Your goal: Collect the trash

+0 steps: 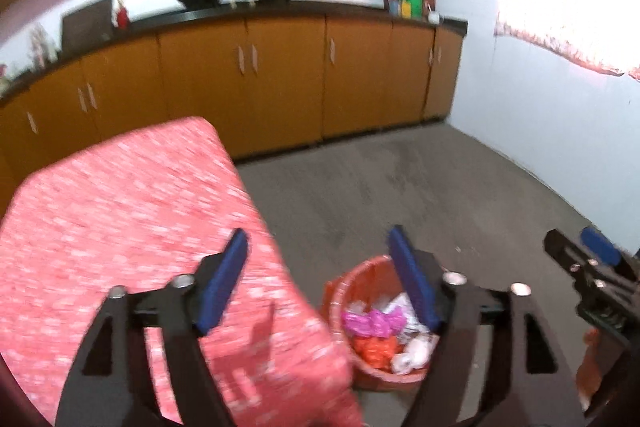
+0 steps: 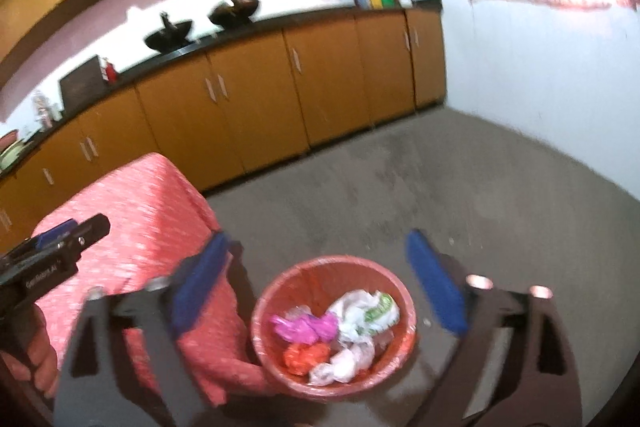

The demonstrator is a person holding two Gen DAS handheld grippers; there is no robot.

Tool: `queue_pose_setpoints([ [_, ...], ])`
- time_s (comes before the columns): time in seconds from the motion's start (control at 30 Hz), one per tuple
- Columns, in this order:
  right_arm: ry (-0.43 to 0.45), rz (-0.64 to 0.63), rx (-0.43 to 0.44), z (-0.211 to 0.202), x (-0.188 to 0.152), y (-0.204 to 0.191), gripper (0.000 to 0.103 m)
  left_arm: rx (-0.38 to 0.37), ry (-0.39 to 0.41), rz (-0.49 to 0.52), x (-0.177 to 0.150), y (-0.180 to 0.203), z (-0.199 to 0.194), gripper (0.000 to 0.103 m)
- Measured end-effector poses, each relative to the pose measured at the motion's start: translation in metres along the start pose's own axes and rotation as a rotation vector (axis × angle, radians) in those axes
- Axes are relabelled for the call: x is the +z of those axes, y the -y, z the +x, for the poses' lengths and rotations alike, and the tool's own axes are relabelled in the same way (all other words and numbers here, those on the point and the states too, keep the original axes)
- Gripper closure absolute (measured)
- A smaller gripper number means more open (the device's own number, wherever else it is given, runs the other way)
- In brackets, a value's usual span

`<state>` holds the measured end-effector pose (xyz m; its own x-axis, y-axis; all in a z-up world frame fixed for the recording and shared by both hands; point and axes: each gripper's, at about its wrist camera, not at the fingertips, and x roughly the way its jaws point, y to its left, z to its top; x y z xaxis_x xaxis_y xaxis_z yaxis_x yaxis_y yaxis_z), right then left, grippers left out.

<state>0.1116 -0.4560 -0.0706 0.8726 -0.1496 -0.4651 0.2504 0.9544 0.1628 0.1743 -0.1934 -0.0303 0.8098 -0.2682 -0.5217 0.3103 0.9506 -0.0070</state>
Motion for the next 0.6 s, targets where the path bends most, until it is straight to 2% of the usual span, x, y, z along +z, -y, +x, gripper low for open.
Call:
queue_pose_setpoints([
  [0.03,0.023,-0.016,0.002,-0.014,0.001,-0.011,0.004,0.025,0.029,0.002,-0.002,-0.008,-0.018,0.011],
  [0.13,0.037,-0.054,-0.001,-0.041,0.002,-0.035,0.004,0.069,0.078,-0.008,-0.004,-0.025,-0.056,0.002],
  [0.23,0.023,-0.109,-0.010,-0.061,0.000,-0.060,0.004,0.115,0.117,-0.022,-0.012,-0.038,-0.091,0.002],
  [0.4,0.079,-0.147,-0.010,-0.100,-0.009,-0.085,0.004,0.225,0.189,-0.022,-0.031,-0.057,-0.141,0.002],
  [0.6,0.122,-0.143,-0.012,-0.134,-0.020,-0.098,0.004,0.247,0.150,-0.094,-0.051,-0.084,-0.166,0.002],
])
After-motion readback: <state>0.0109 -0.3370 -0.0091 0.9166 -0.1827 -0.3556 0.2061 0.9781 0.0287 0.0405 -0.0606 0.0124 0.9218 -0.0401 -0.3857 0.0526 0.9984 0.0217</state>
